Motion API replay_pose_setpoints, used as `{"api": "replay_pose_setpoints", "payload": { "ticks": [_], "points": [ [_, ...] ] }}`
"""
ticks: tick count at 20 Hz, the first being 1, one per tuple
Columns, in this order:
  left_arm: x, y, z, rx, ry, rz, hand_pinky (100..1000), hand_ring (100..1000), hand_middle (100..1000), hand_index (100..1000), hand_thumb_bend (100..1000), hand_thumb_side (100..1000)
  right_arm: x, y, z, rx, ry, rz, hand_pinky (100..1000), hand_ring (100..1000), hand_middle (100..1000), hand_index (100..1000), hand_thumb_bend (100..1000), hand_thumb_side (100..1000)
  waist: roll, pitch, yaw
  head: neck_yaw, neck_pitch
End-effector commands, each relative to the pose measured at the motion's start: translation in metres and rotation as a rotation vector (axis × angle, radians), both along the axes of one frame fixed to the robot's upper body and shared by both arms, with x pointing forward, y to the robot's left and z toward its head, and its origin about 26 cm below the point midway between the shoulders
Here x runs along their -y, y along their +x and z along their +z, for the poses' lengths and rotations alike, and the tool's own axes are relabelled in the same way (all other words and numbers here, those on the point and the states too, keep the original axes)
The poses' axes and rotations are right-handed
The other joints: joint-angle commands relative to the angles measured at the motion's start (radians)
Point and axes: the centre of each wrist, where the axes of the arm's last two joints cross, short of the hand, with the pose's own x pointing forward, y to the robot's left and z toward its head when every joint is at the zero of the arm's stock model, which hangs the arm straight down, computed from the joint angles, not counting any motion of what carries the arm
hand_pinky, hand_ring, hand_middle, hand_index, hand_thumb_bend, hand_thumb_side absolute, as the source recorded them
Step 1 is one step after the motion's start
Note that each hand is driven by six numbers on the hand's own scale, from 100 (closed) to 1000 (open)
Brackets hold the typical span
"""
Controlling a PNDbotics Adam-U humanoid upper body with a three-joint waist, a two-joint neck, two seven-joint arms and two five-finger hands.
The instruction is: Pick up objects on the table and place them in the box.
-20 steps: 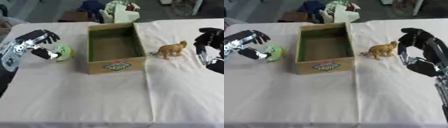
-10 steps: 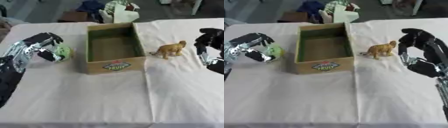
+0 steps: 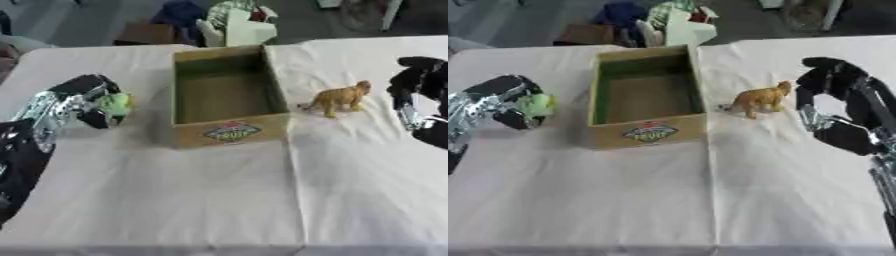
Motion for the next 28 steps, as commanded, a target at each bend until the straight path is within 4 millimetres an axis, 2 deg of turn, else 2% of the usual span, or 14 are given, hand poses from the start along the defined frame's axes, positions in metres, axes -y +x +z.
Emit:
{"api": "replay_pose_setpoints", "payload": {
  "ticks": [1,4,8,11,14,20,24,28],
  "points": [
    [-0.008,0.000,0.012,0.061,0.001,0.024,560,417,391,572,100,100,0.004,0.001,0.008,0.020,-0.011,-0.007,630,633,608,840,101,239,-0.002,-0.013,0.002,0.000,0.005],
    [-0.005,0.002,0.026,0.112,-0.049,0.030,541,397,364,543,100,100,0.005,0.000,0.008,0.021,-0.010,-0.010,630,634,608,840,100,238,-0.002,-0.015,0.004,-0.001,0.005],
    [0.007,0.004,0.058,0.203,-0.120,-0.010,537,399,366,548,100,100,0.005,0.000,0.007,0.020,-0.012,-0.011,630,634,608,840,100,238,-0.002,-0.017,0.005,-0.001,0.005],
    [0.024,0.005,0.085,0.269,-0.170,-0.069,532,398,365,570,100,100,0.006,0.000,0.007,0.018,-0.013,-0.011,630,633,608,840,100,238,-0.001,-0.019,0.004,0.000,0.005],
    [0.048,0.006,0.097,0.299,-0.223,-0.133,528,396,362,568,100,100,0.004,0.000,0.007,0.016,-0.009,-0.002,630,634,608,840,100,238,-0.001,-0.021,0.000,0.005,0.005],
    [0.095,0.012,0.099,0.291,-0.229,-0.258,538,406,372,576,100,100,-0.002,0.002,0.007,0.014,-0.006,0.027,630,634,608,840,100,238,-0.007,-0.022,-0.025,0.025,0.005],
    [0.119,0.015,0.092,0.264,-0.213,-0.322,542,413,378,581,100,103,-0.007,0.003,0.008,0.017,-0.004,0.051,630,634,607,840,100,238,-0.012,-0.019,-0.048,0.038,0.005],
    [0.136,0.017,0.077,0.232,-0.209,-0.353,544,421,386,589,100,110,-0.010,0.003,0.008,0.017,-0.002,0.065,630,634,607,839,100,239,-0.016,-0.016,-0.061,0.047,0.005]
  ]
}}
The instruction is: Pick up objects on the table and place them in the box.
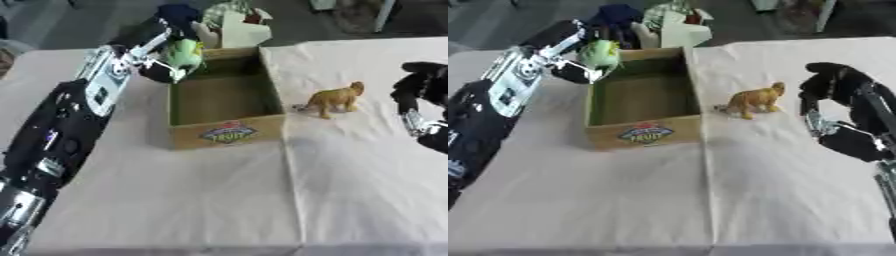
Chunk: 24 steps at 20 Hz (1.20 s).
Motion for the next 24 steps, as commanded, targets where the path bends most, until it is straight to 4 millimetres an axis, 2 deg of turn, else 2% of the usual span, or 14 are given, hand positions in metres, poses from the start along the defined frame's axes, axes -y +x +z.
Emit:
{"api": "replay_pose_setpoints", "payload": {
  "ticks": [1,7,10,12,14,15,16,17,19,24],
  "points": [
    [0.011,0.002,0.002,0.015,0.022,-0.028,546,426,392,595,100,115,-0.002,0.001,0.009,0.026,-0.003,0.021,630,633,607,839,100,239,-0.007,-0.010,-0.004,0.009,0.005],
    [0.019,0.001,-0.027,-0.055,0.045,-0.055,569,494,464,652,103,140,-0.003,0.001,0.008,0.022,-0.002,0.027,630,634,606,839,100,242,-0.007,-0.009,-0.008,0.012,0.005],
    [0.021,0.000,-0.035,-0.073,0.042,-0.071,578,514,487,680,118,144,-0.004,0.001,0.008,0.021,-0.002,0.029,630,634,606,839,100,242,-0.007,-0.008,-0.008,0.010,0.005],
    [0.022,-0.002,-0.037,-0.079,0.037,-0.085,598,555,535,730,153,160,-0.004,0.001,0.007,0.018,-0.003,0.028,630,634,606,839,100,244,-0.007,-0.008,-0.007,0.009,0.005],
    [0.022,-0.003,-0.035,-0.078,0.033,-0.098,632,614,597,773,308,253,-0.003,0.001,0.007,0.018,-0.005,0.028,630,634,606,839,100,244,-0.006,-0.007,-0.005,0.009,0.005],
    [0.022,-0.003,-0.032,-0.068,0.029,-0.102,652,646,632,788,433,334,-0.003,0.001,0.007,0.018,-0.005,0.028,630,634,606,839,100,244,-0.007,-0.008,-0.004,0.008,0.005],
    [0.021,-0.004,-0.028,-0.053,0.025,-0.104,654,649,635,789,445,342,-0.003,0.001,0.007,0.019,-0.004,0.027,630,634,606,839,100,244,-0.007,-0.008,-0.003,0.007,0.005],
    [0.021,-0.005,-0.024,-0.040,0.019,-0.103,666,665,656,795,539,410,-0.003,0.001,0.007,0.019,-0.004,0.027,630,634,606,839,100,243,-0.007,-0.008,-0.002,0.006,0.005],
    [0.020,-0.007,-0.017,-0.018,0.001,-0.101,671,676,666,797,602,456,-0.002,0.001,0.007,0.018,-0.006,0.024,631,634,606,839,100,243,-0.007,-0.008,0.001,0.004,0.005],
    [0.011,-0.015,0.002,0.041,-0.049,-0.094,673,679,671,799,692,533,0.001,0.002,0.008,0.023,-0.012,0.013,631,635,607,839,100,241,-0.007,-0.009,0.011,-0.004,0.005]
  ]
}}
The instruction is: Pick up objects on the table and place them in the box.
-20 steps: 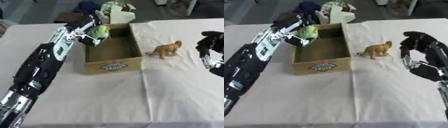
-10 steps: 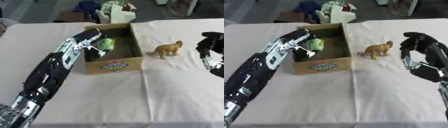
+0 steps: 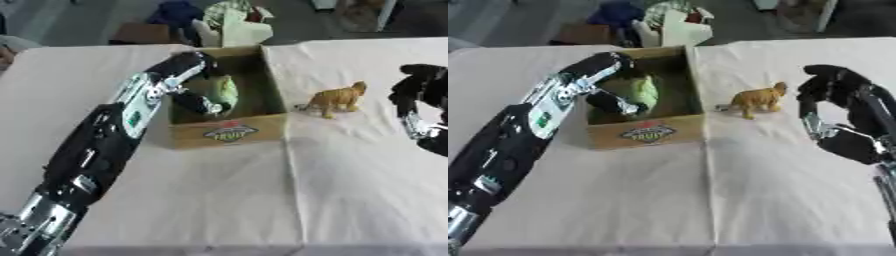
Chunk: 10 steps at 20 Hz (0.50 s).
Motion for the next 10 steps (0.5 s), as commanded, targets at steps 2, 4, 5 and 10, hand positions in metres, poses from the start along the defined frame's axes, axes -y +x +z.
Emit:
{"api": "replay_pose_setpoints", "payload": {
  "ticks": [2,4,5,10],
  "points": [
    [-0.015,-0.007,0.034,0.095,-0.057,0.016,664,666,660,797,693,559,0.008,0.002,0.011,0.036,-0.024,-0.017,632,636,608,838,100,239,-0.003,-0.014,0.008,-0.009,0.005],
    [-0.022,-0.014,0.044,0.125,-0.107,0.020,653,652,644,791,689,572,0.011,0.003,0.015,0.047,-0.038,-0.025,633,638,609,838,100,234,-0.004,-0.014,0.014,-0.013,0.005],
    [-0.026,-0.018,0.049,0.138,-0.134,0.022,649,646,638,790,687,579,0.013,0.004,0.017,0.054,-0.046,-0.028,634,638,610,838,101,229,-0.004,-0.014,0.017,-0.016,0.005],
    [-0.049,-0.039,0.064,0.164,-0.284,0.055,617,617,611,783,662,563,0.022,0.011,0.033,0.106,-0.111,-0.034,639,644,615,840,118,197,-0.005,-0.015,0.037,-0.028,0.005]
  ]
}}
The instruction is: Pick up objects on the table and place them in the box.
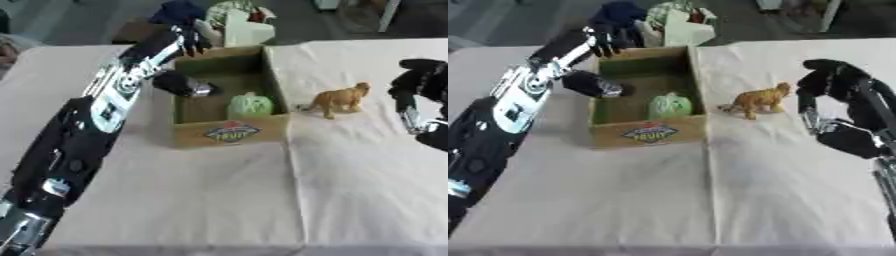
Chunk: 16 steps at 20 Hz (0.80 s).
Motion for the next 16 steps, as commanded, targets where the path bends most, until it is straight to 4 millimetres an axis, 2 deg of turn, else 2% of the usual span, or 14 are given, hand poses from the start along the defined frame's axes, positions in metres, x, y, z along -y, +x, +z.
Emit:
{"api": "replay_pose_setpoints", "payload": {
  "ticks": [1,9,10,16],
  "points": [
    [-0.019,-0.015,0.026,0.059,-0.103,0.020,610,612,606,781,652,559,0.013,0.005,0.022,0.063,-0.082,-0.011,640,645,616,840,121,190,-0.005,-0.014,0.008,-0.009,0.005],
    [-0.053,-0.067,0.020,0.053,-0.405,0.033,581,591,585,774,623,533,0.032,0.024,0.051,0.142,-0.329,0.010,657,665,636,850,164,155,-0.005,-0.012,0.048,-0.027,0.005],
    [-0.056,-0.073,0.019,0.055,-0.431,0.041,579,589,585,774,621,532,0.034,0.027,0.054,0.149,-0.365,0.014,659,669,639,851,192,158,-0.005,-0.012,0.054,-0.029,0.005],
    [-0.069,-0.097,0.008,0.053,-0.554,0.089,573,585,582,774,611,533,0.047,0.048,0.059,0.161,-0.529,0.014,678,703,682,870,259,176,-0.002,-0.016,0.083,-0.041,0.005]
  ]
}}
